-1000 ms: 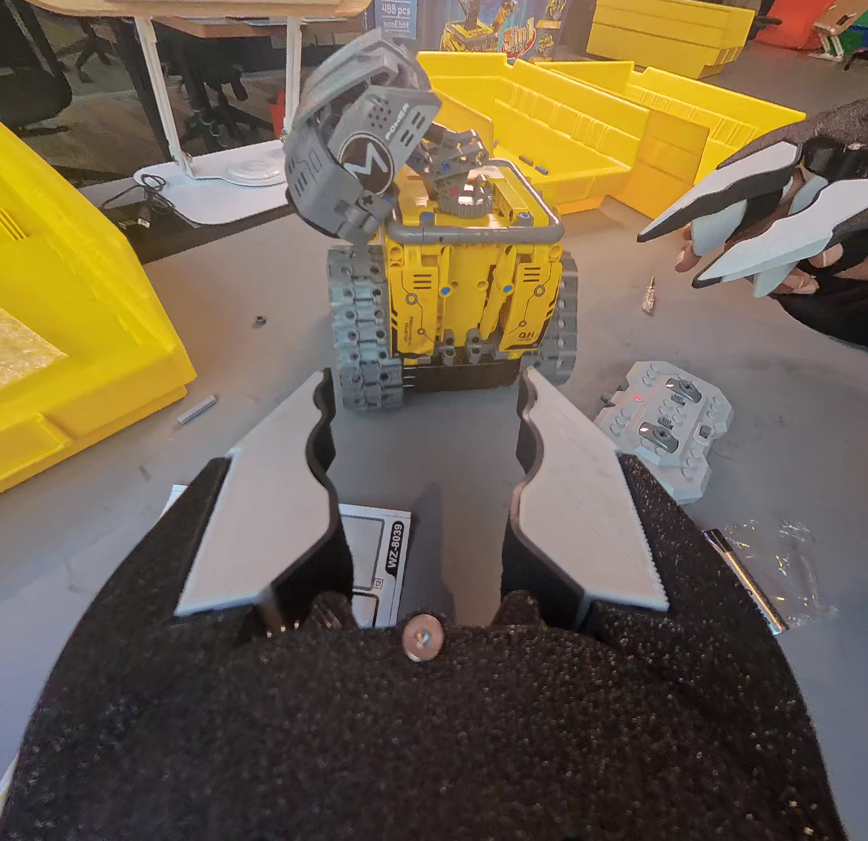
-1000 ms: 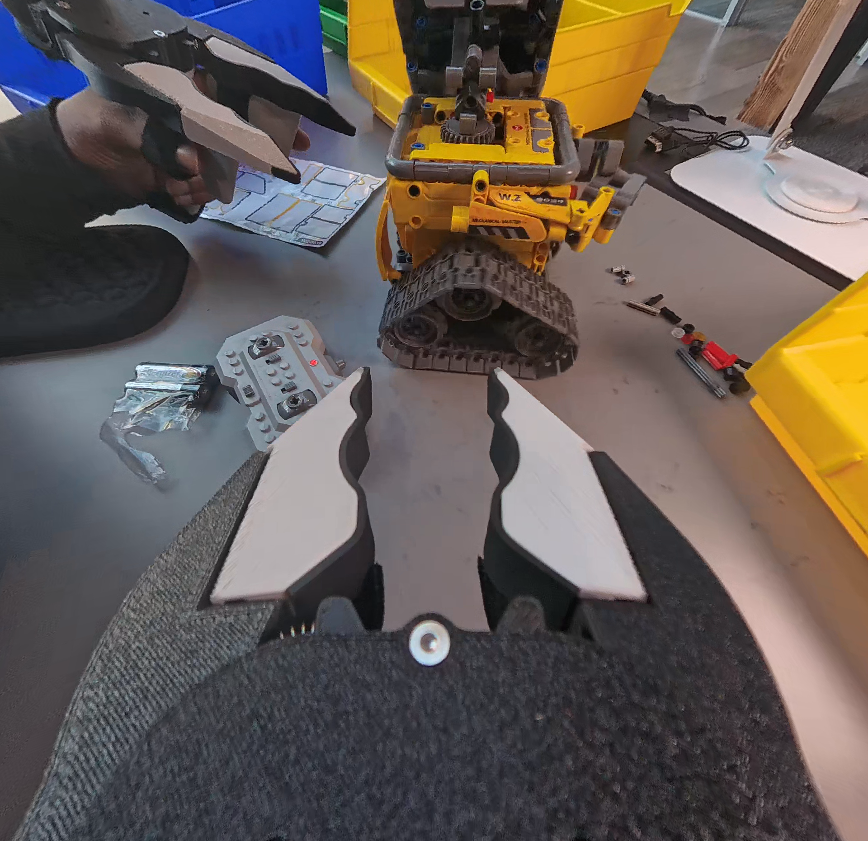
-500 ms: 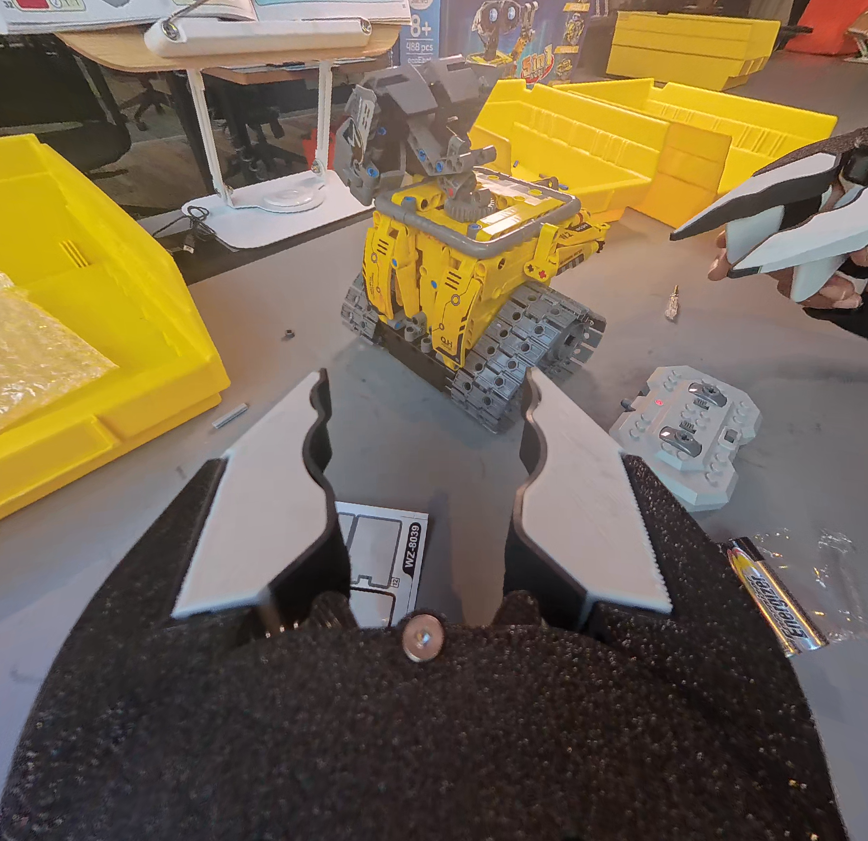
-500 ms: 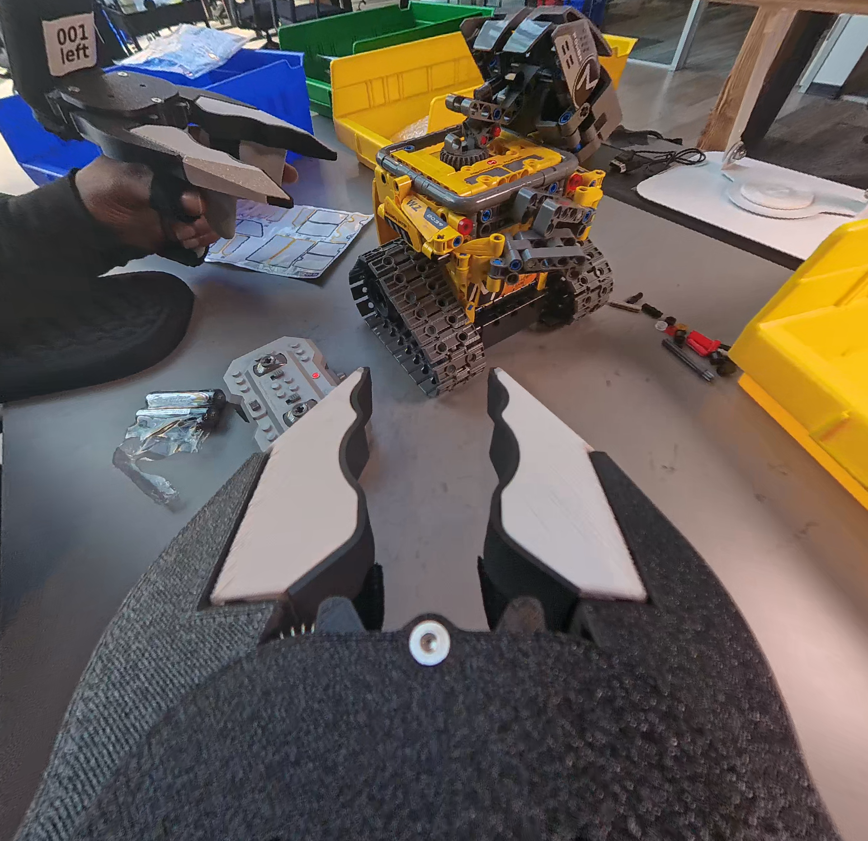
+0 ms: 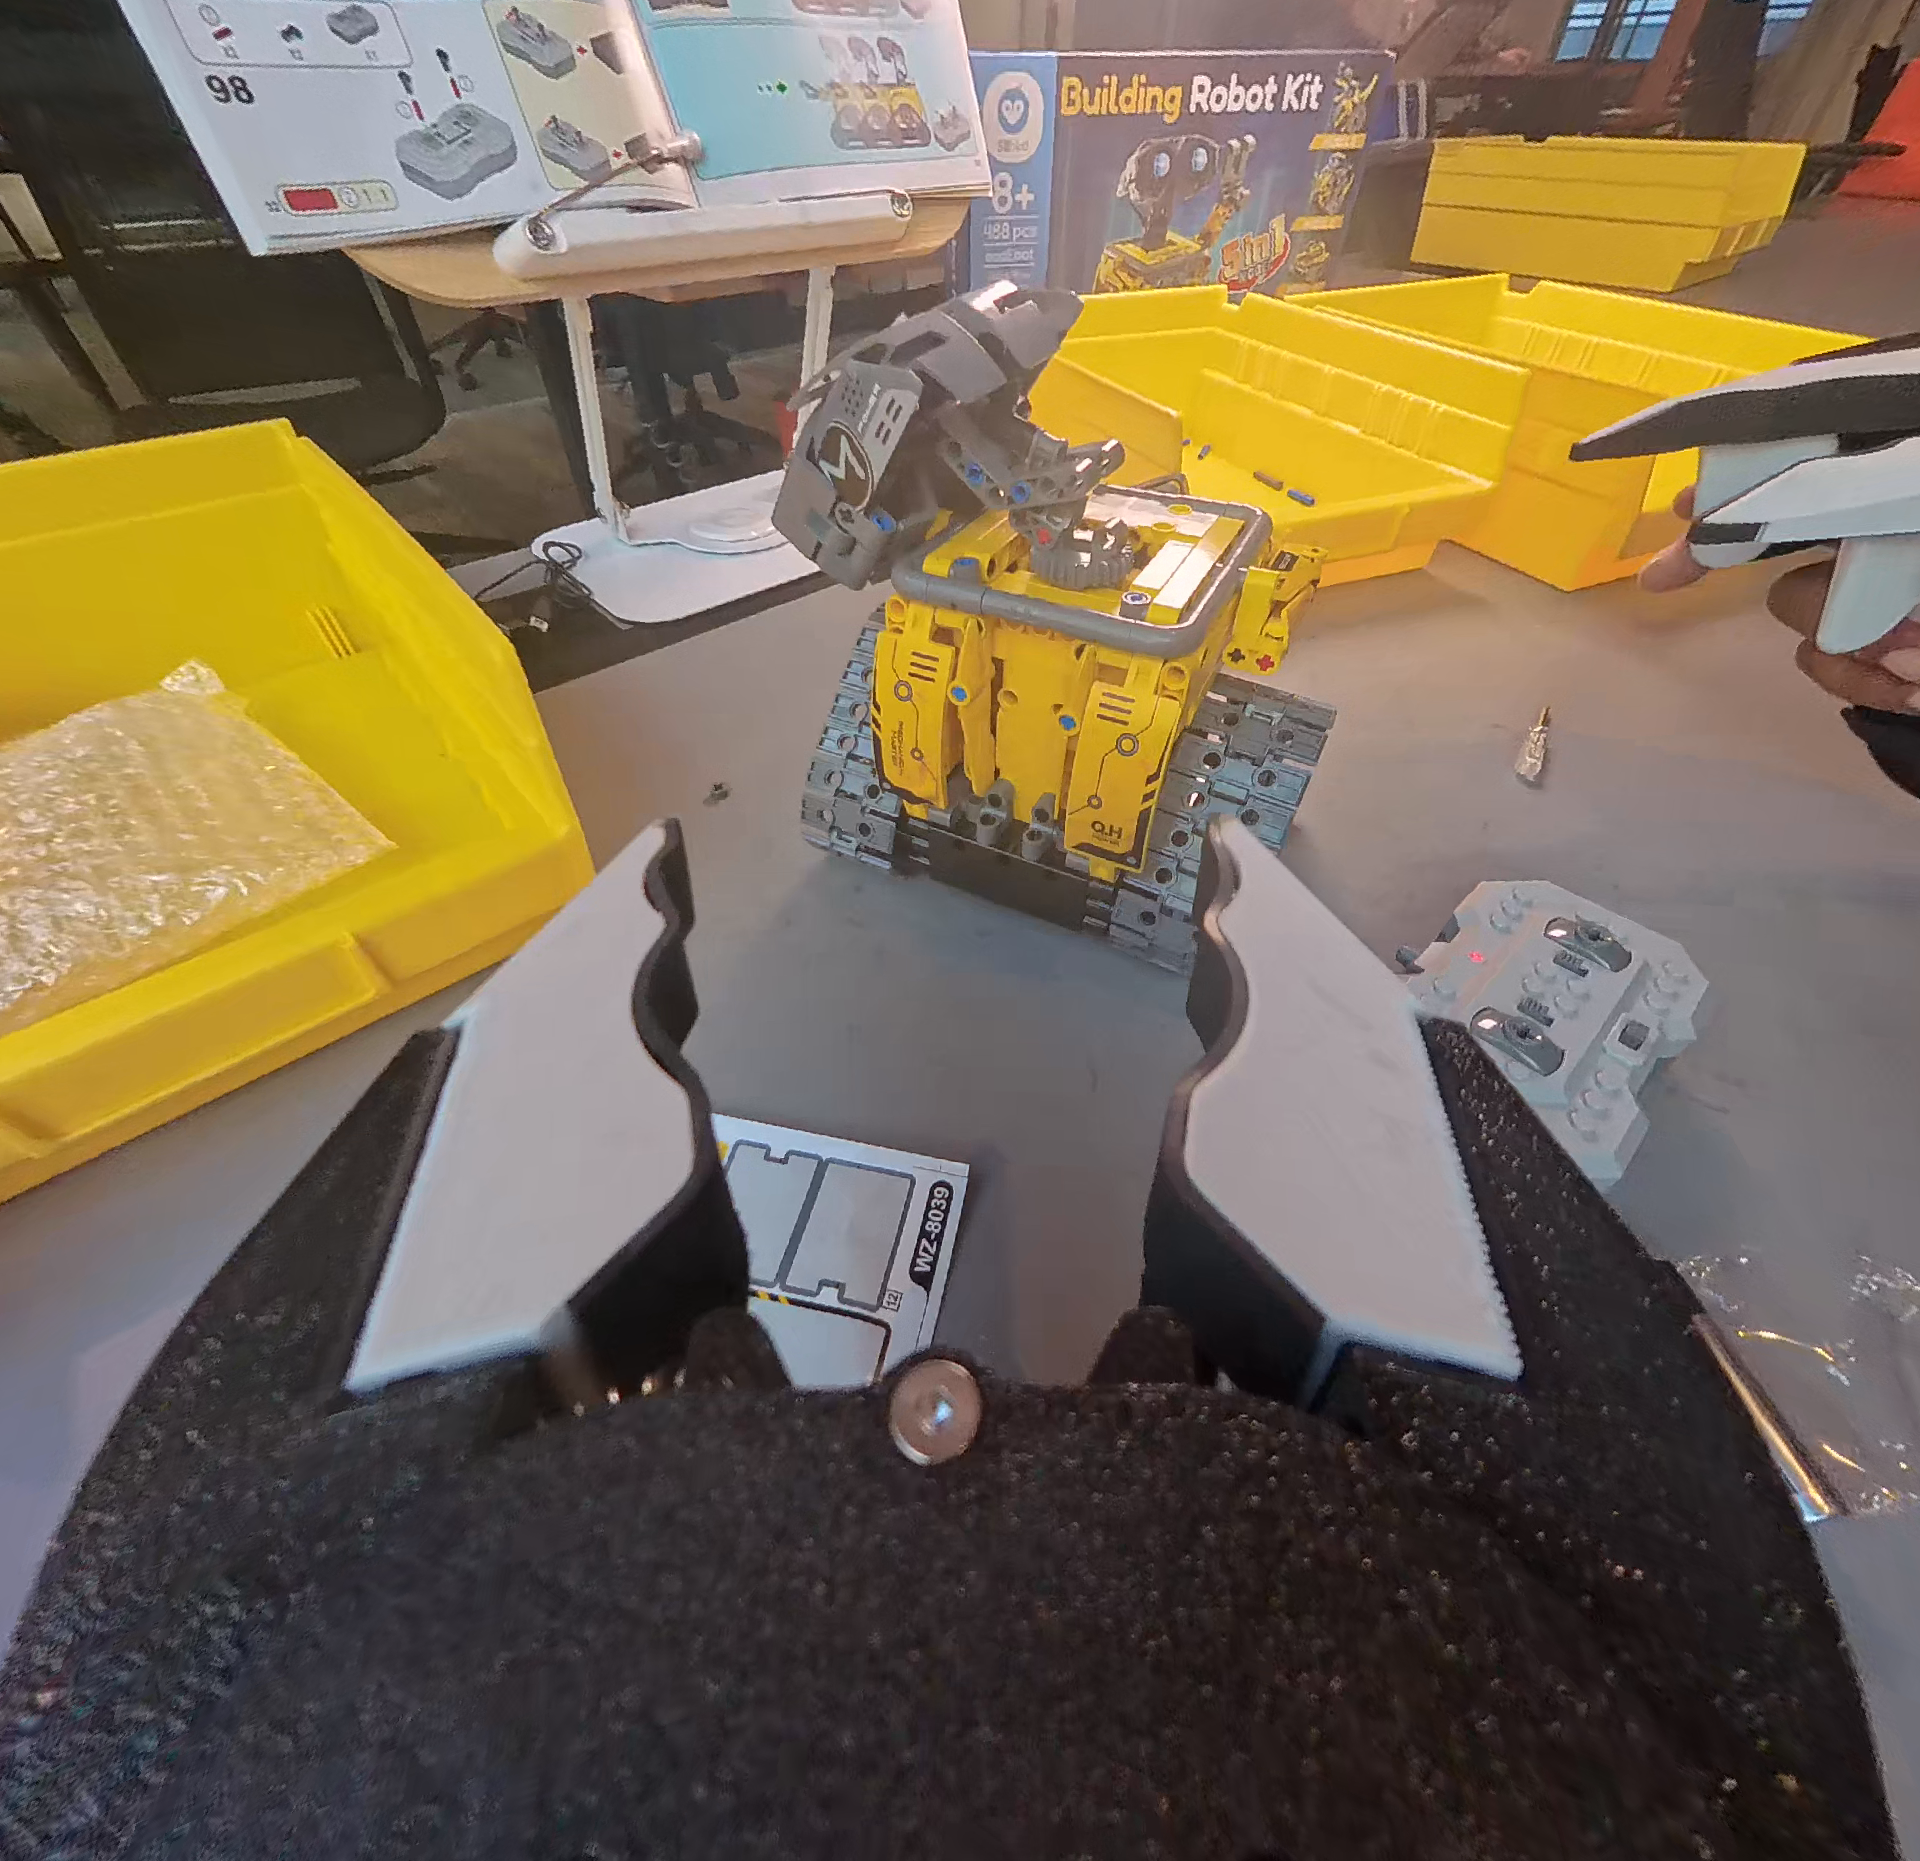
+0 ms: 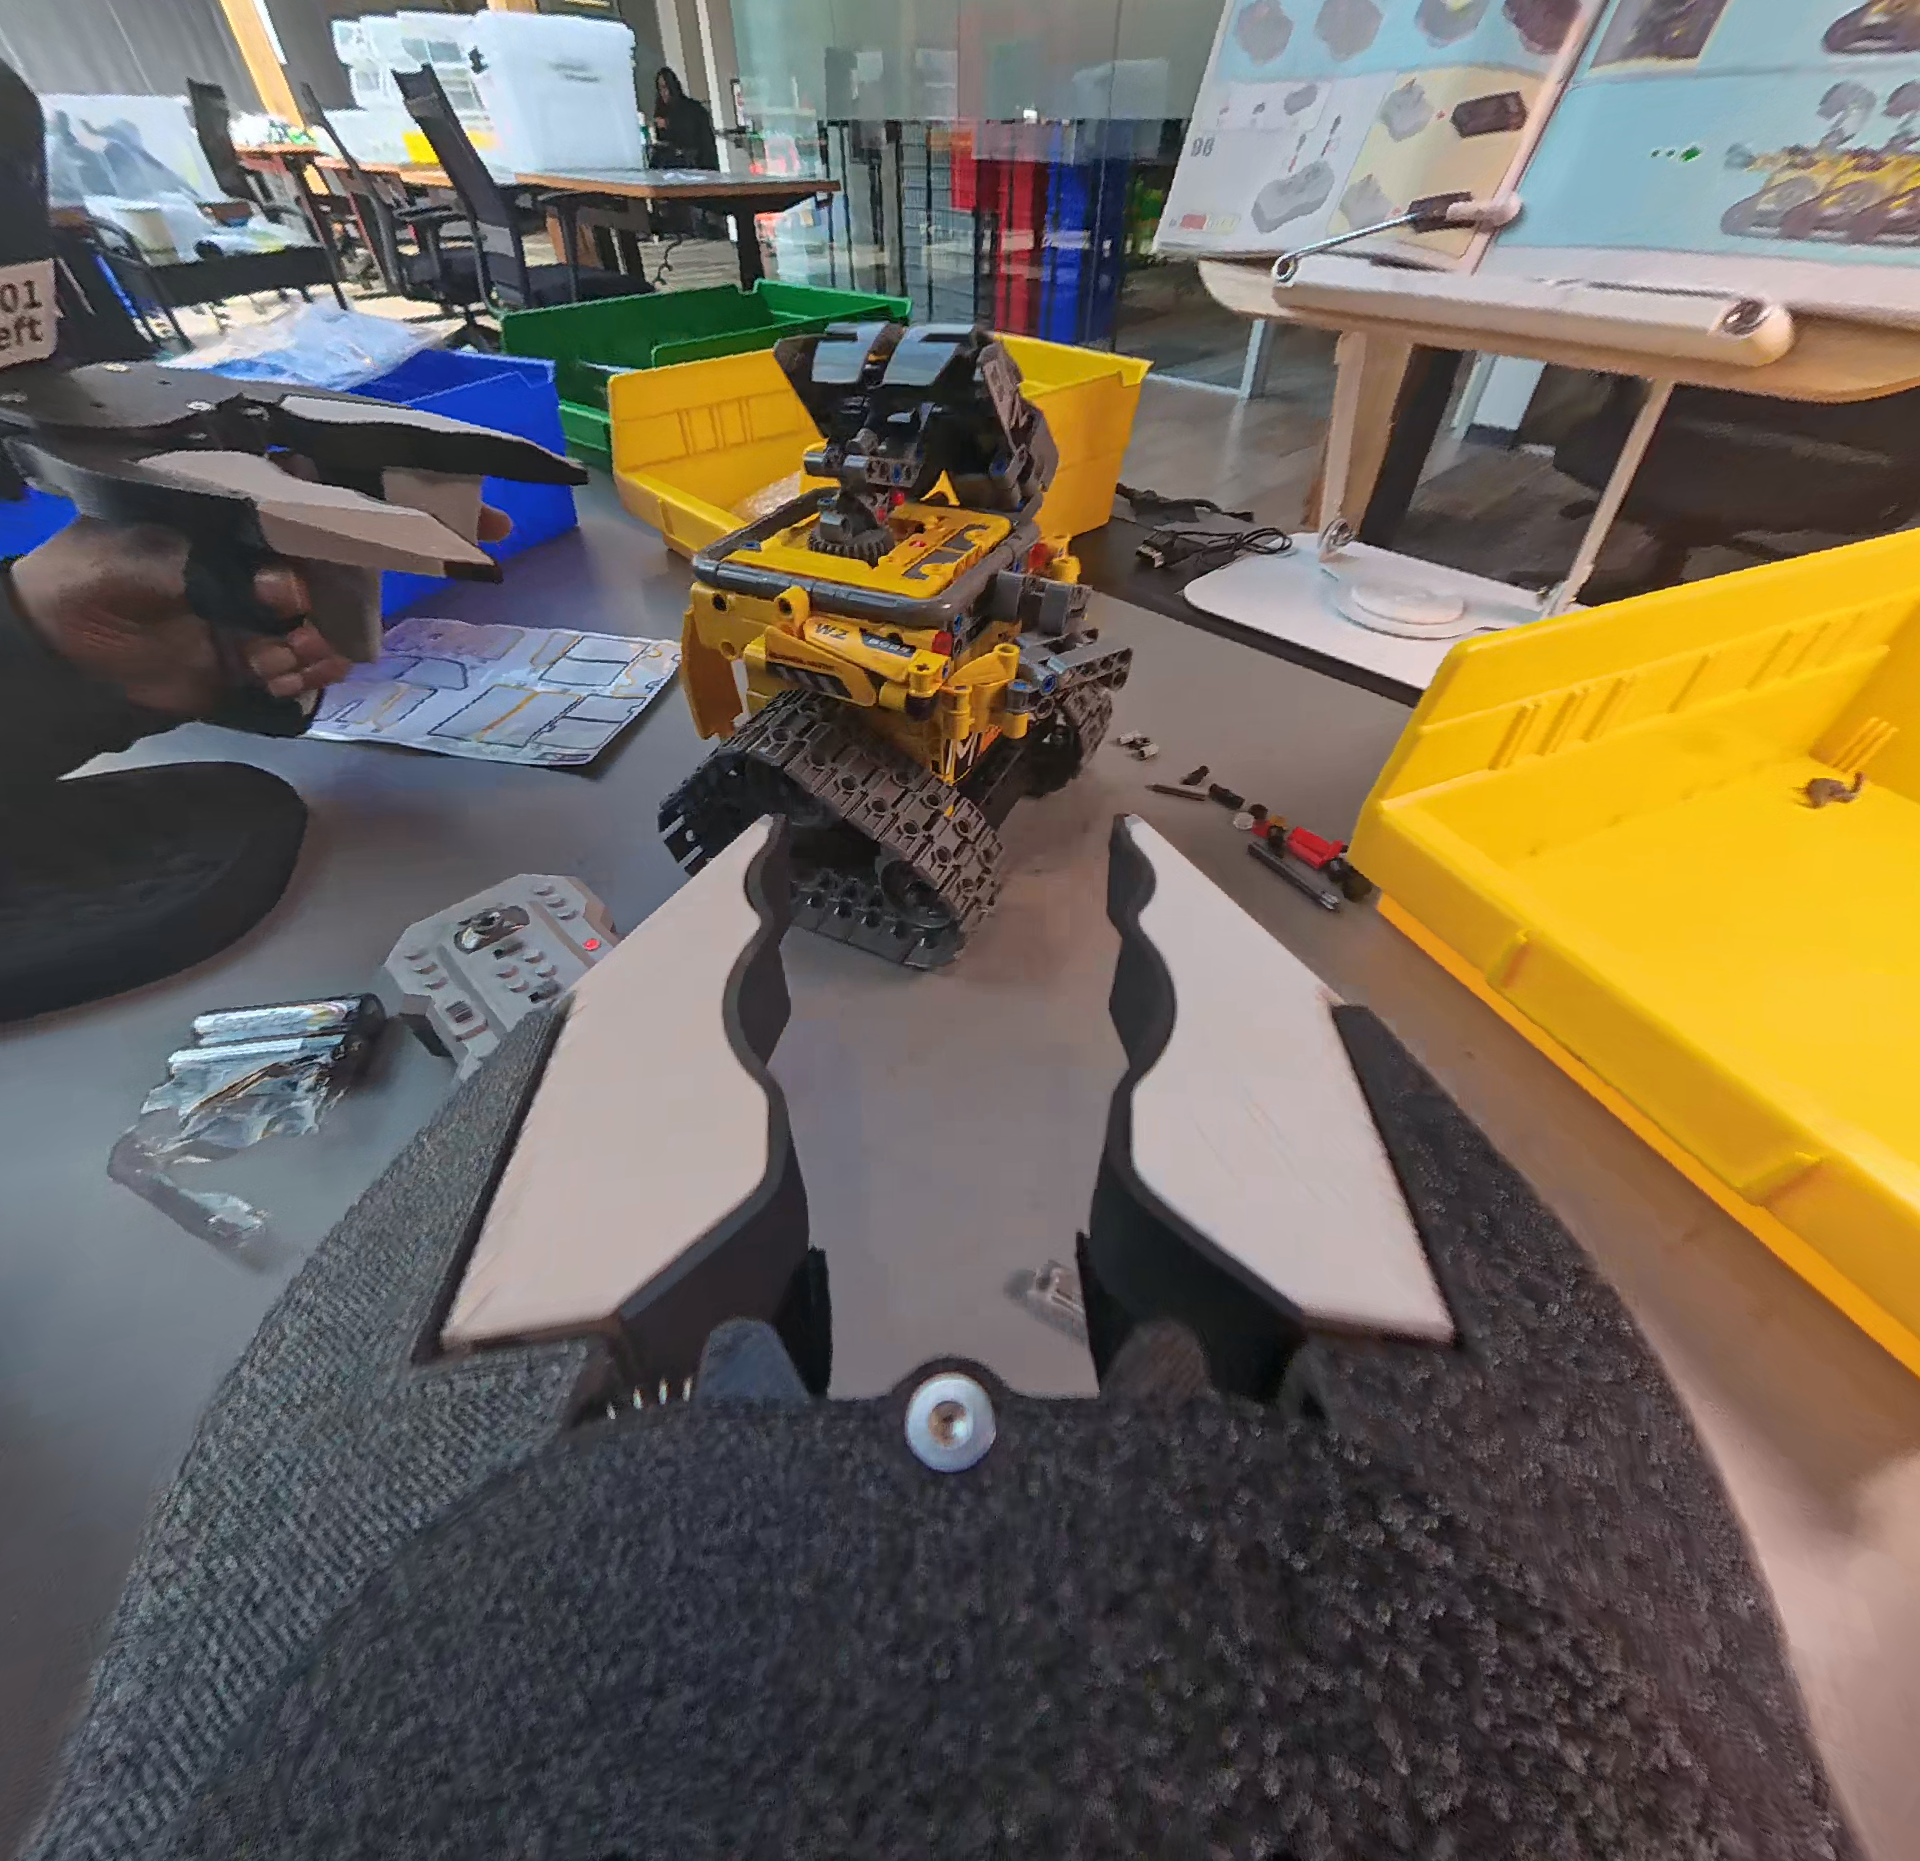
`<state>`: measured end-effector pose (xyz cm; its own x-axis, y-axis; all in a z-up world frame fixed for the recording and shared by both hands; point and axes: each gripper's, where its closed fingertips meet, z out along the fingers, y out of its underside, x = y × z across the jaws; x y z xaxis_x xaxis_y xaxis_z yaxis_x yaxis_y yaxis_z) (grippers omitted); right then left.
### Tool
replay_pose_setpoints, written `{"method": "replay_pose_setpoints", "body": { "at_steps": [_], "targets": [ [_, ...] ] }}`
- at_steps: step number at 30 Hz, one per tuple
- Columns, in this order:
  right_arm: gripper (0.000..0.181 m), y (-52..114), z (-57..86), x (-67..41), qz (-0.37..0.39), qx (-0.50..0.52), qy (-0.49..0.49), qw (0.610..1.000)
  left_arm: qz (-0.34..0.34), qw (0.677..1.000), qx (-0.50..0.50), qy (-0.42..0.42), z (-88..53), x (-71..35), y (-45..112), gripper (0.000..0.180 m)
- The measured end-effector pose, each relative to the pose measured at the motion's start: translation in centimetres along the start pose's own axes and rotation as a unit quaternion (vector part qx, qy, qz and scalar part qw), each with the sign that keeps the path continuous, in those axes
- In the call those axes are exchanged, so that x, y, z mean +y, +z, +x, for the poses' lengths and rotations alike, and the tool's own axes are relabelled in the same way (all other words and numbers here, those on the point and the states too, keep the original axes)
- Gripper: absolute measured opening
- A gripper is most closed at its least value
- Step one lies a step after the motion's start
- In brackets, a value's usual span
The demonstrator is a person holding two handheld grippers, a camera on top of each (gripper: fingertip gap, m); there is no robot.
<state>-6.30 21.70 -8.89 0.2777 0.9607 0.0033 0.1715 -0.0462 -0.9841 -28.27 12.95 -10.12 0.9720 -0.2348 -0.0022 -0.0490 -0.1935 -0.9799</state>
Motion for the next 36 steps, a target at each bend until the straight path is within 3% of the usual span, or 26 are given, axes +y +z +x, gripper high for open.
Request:
{"method": "replay_pose_setpoints", "body": {
  "at_steps": [8,20,36],
  "targets": [
    [0.082,-3.6,4.7,-1.3,0.009,0.115,-0.025,0.993,0.009,0.999,-0.038,0.003,0.3,0.1,-1.5,0.106],
    [0.081,-9.7,8.9,-1.9,0.039,0.199,0.01,0.979,0.009,0.999,-0.049,-0.005,-0.1,0.5,-1.8,0.105],
    [0.086,-10.0,10.3,-1.0,0.033,0.219,0.001,0.975,0.01,0.996,-0.09,0.0,-0.6,0.5,-3.0,0.105]
  ]
}}
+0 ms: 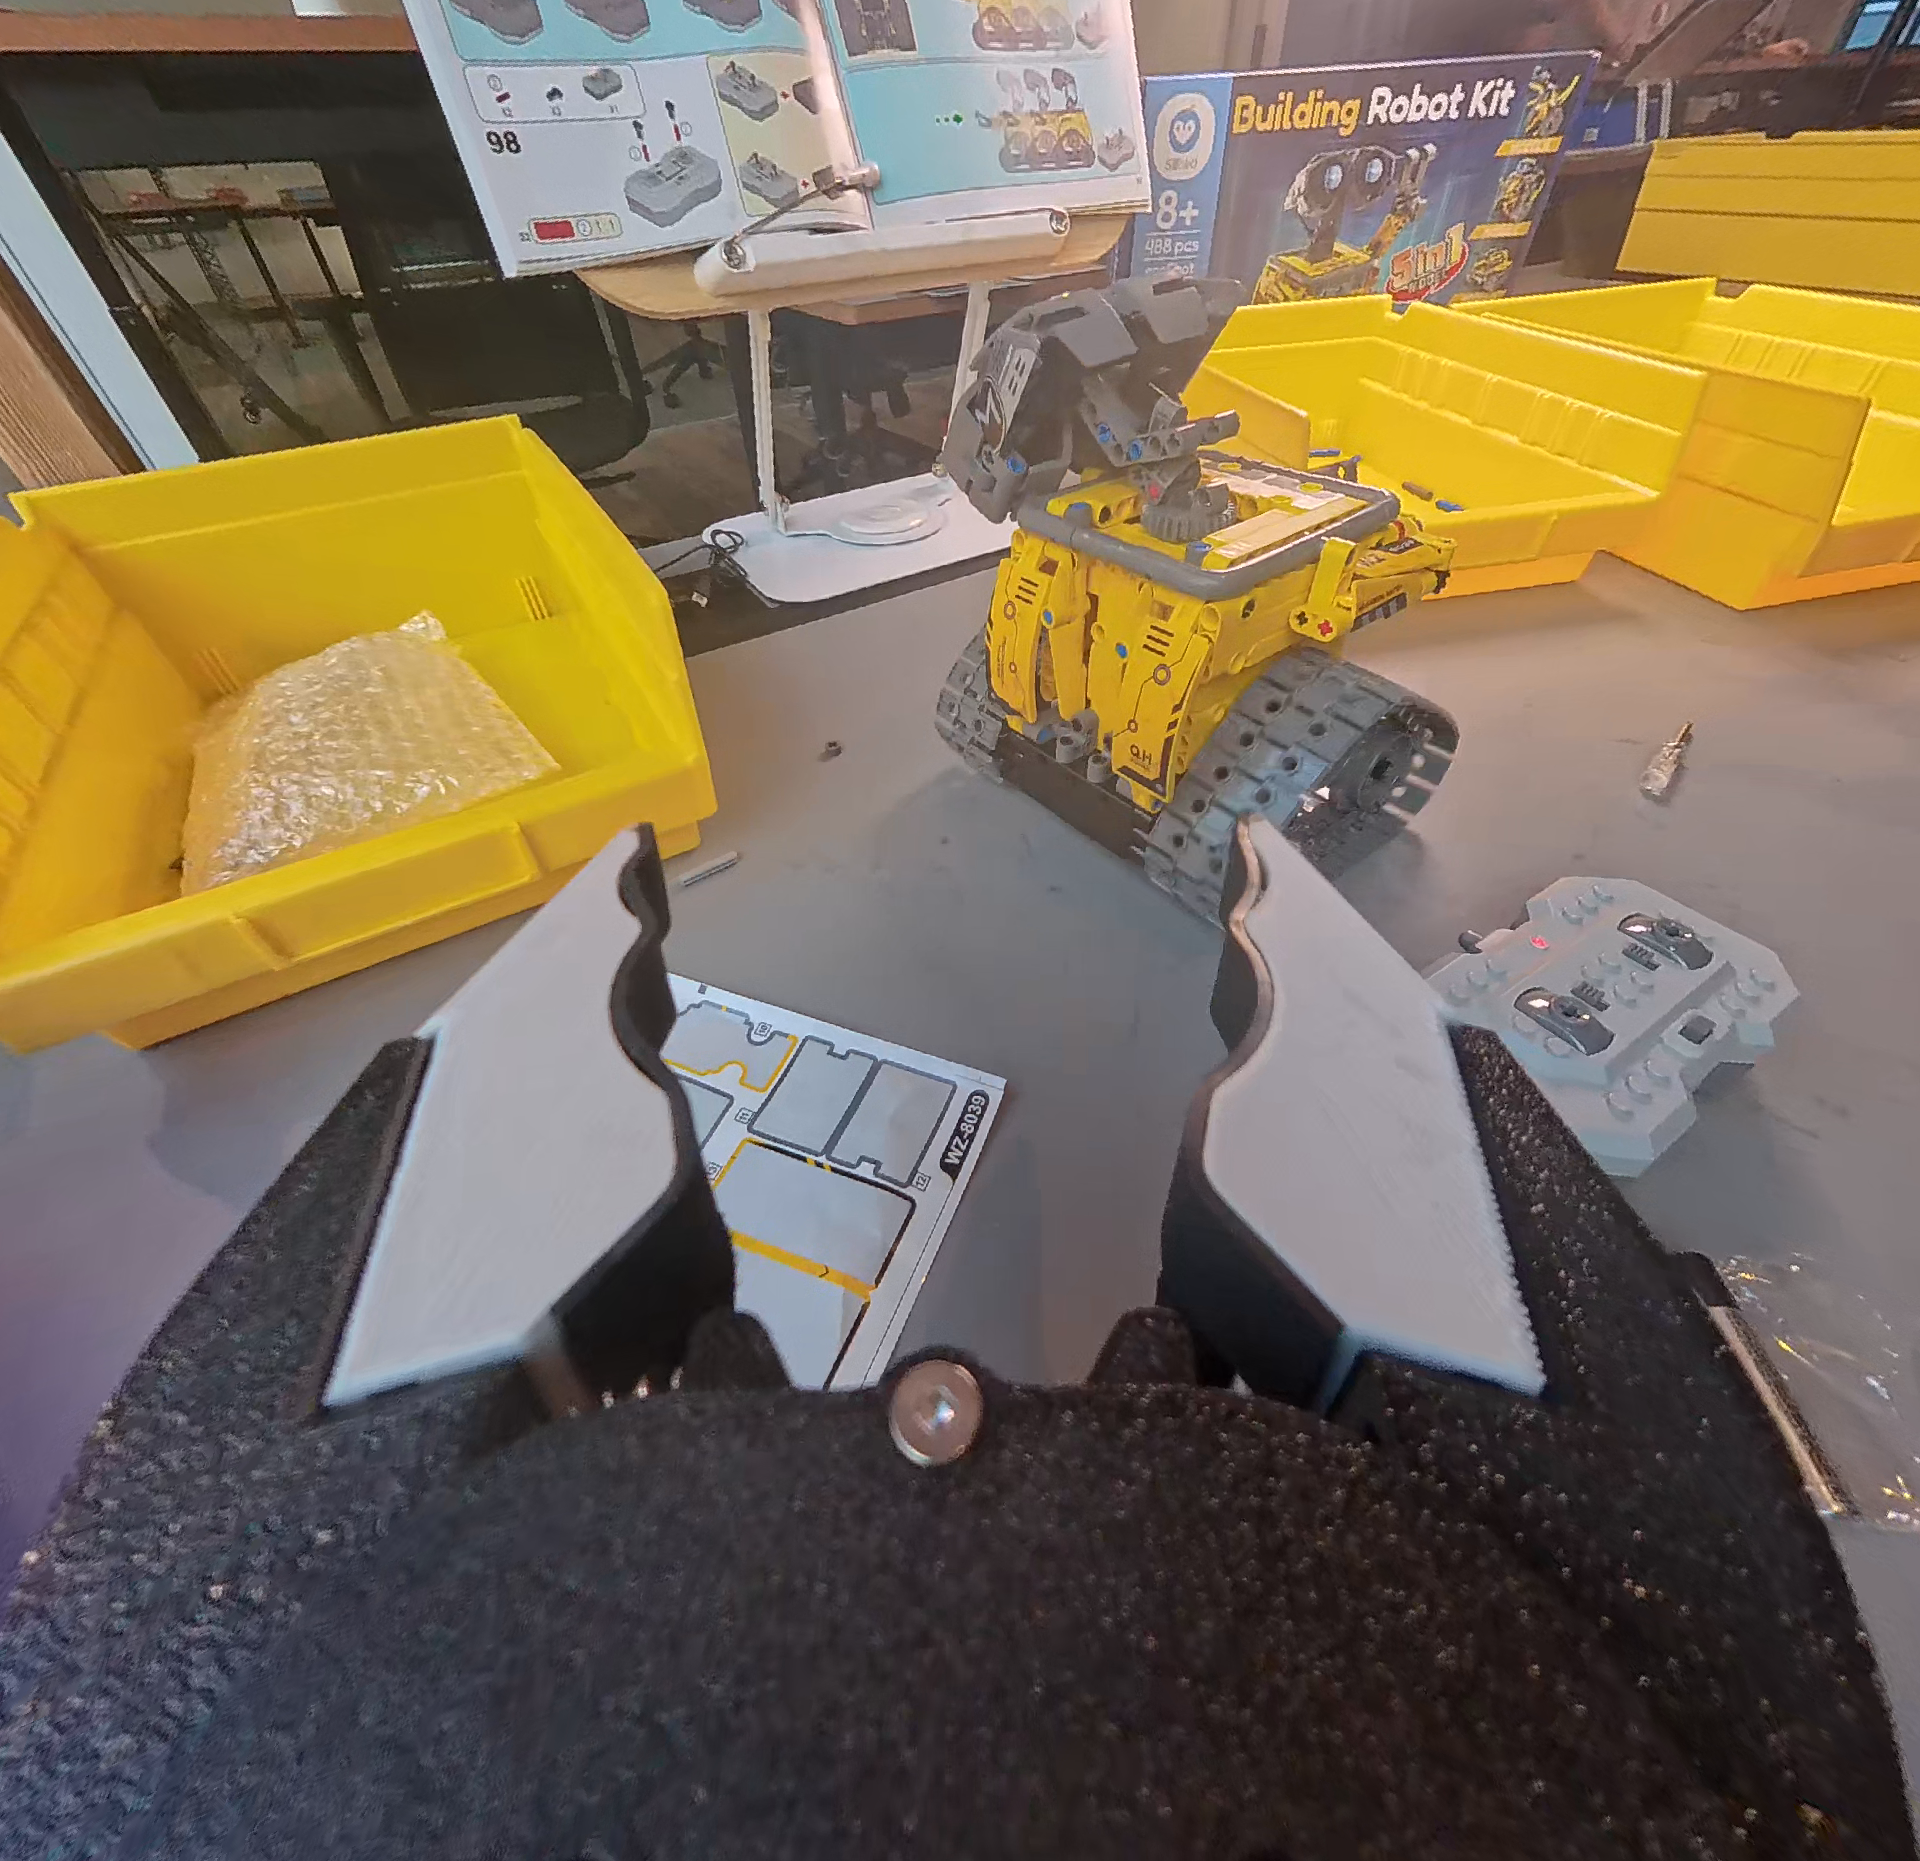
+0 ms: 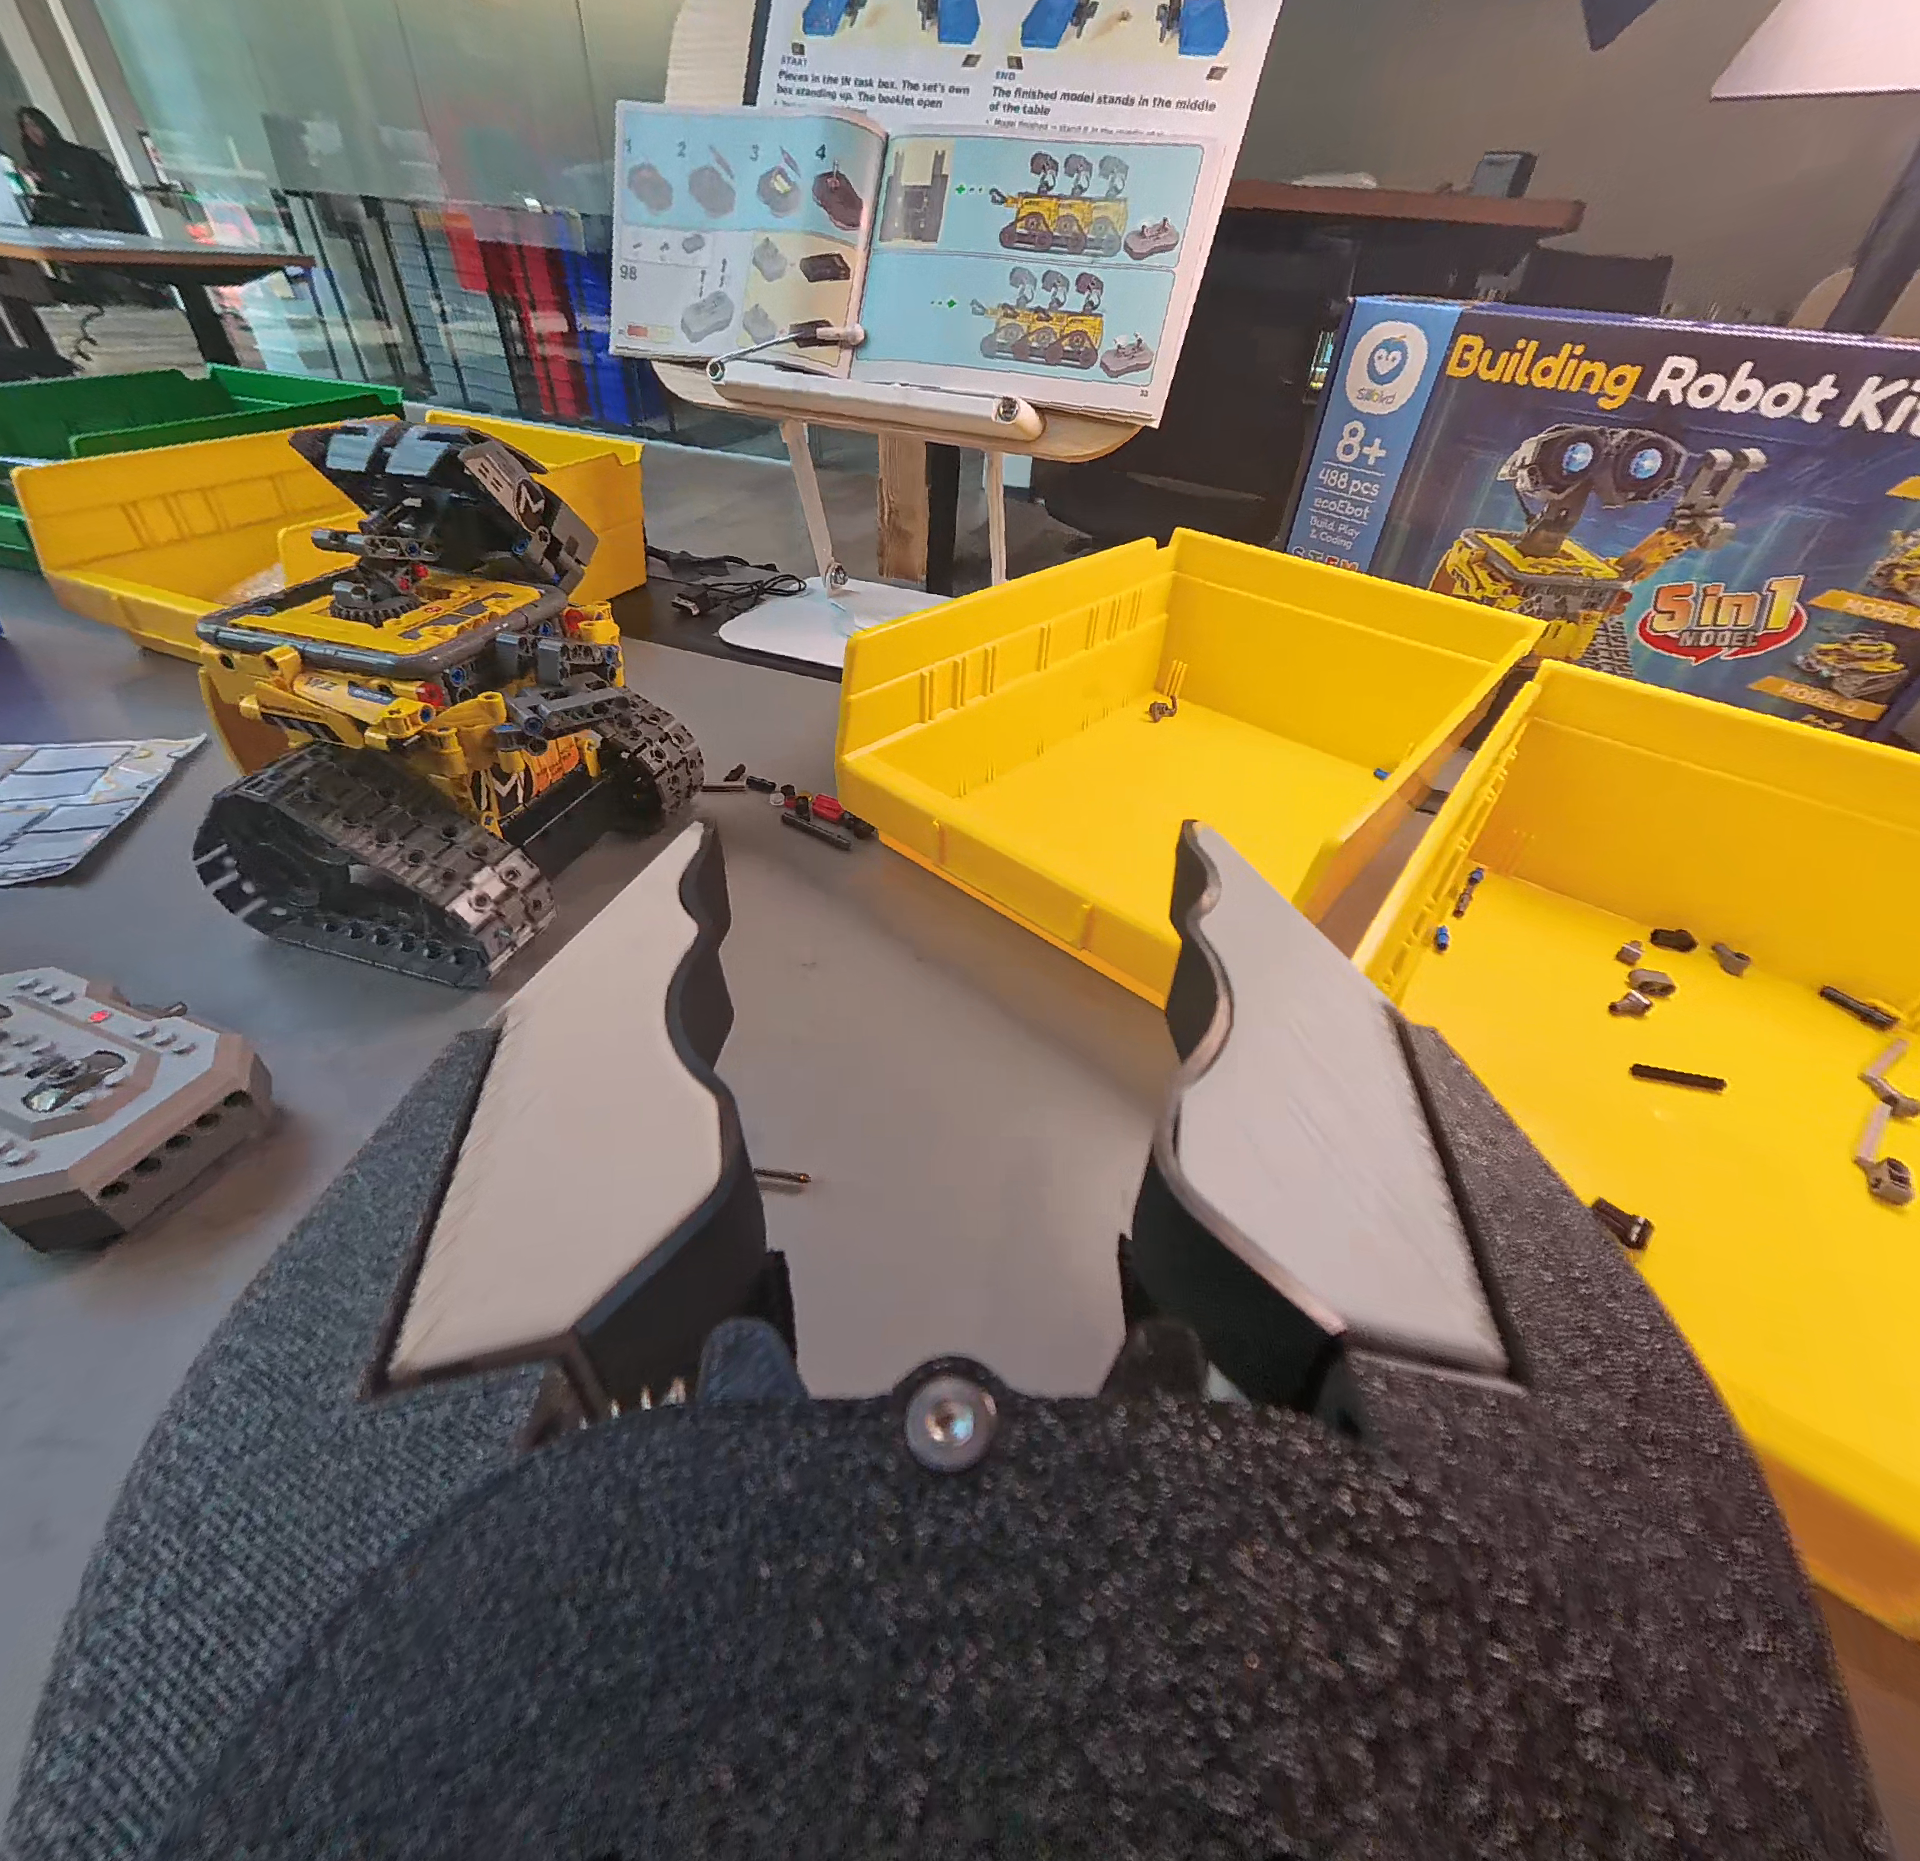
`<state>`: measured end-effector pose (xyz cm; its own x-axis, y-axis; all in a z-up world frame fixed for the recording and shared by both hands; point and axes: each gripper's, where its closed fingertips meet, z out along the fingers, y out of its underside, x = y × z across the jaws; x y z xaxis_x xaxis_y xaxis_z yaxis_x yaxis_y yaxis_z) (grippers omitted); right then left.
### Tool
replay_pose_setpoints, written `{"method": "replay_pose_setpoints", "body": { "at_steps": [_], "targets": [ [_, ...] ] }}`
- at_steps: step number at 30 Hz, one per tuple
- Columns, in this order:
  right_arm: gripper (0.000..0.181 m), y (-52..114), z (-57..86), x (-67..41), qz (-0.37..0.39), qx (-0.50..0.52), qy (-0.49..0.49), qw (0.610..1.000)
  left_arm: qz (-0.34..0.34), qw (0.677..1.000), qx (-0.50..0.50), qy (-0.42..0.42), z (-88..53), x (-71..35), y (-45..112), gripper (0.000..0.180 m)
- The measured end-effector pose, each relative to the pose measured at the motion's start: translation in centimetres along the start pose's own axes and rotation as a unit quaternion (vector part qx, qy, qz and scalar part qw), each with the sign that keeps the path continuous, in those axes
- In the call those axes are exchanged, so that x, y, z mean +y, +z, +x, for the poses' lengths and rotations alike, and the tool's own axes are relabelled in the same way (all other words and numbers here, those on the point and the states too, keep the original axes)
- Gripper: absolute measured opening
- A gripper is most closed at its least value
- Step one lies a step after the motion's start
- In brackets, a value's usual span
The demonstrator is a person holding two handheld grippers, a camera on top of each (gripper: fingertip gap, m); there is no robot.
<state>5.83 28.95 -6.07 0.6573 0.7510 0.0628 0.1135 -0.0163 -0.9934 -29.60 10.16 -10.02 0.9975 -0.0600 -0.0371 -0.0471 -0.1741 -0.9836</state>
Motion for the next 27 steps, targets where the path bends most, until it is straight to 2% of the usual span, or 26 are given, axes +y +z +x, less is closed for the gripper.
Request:
{"method": "replay_pose_setpoints", "body": {
  "at_steps": [7,13,20,27],
  "targets": [
    [0.085,0.4,0.5,1.5,-0.003,-0.012,0.025,1.0,0.0,1.0,-0.011,0.002,-0.3,0.1,0.1,0.094],
    [0.081,1.3,-1.5,2.3,-0.016,-0.05,0.022,0.998,-0.011,1.0,-0.011,0.019,0.1,0.5,0.5,0.092],
    [0.069,3.0,-5.9,3.6,-0.042,-0.116,-0.01,0.992,-0.015,1.0,0.002,0.019,0.4,0.7,0.6,0.091],
    [0.068,5.5,-9.9,3.9,-0.058,-0.157,-0.058,0.984,-0.015,1.0,0.015,0.017,0.7,0.7,0.7,0.09]
  ]
}}
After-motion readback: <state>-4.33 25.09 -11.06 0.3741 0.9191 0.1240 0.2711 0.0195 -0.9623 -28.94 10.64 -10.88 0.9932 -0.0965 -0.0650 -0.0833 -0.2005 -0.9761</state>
